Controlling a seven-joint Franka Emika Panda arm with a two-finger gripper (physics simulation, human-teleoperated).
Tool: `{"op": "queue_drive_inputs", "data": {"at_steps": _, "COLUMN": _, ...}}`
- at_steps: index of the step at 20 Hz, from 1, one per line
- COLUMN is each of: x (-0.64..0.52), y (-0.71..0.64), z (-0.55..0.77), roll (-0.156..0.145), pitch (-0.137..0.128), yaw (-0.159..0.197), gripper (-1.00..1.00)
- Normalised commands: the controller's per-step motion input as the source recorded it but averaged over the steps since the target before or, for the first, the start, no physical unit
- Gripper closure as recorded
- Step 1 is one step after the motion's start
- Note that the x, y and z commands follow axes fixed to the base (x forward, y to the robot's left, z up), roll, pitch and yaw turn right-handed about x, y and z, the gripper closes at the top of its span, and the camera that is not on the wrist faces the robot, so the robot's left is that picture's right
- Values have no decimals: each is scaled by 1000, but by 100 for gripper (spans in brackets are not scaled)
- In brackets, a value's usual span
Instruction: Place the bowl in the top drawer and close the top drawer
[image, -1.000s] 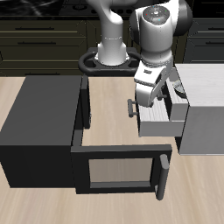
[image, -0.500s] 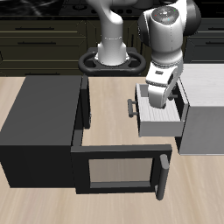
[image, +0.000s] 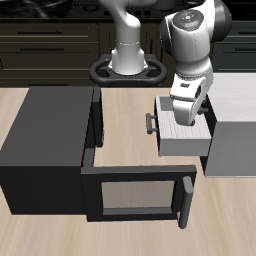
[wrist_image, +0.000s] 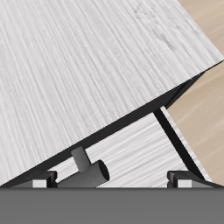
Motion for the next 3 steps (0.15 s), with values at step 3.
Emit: {"op": "queue_drive_inputs", "data": {"at_steps": 3, "x": -55, "y": 64, "z": 16, "roll": 23, "pitch": -3, "yaw": 0, "gripper": -100}}
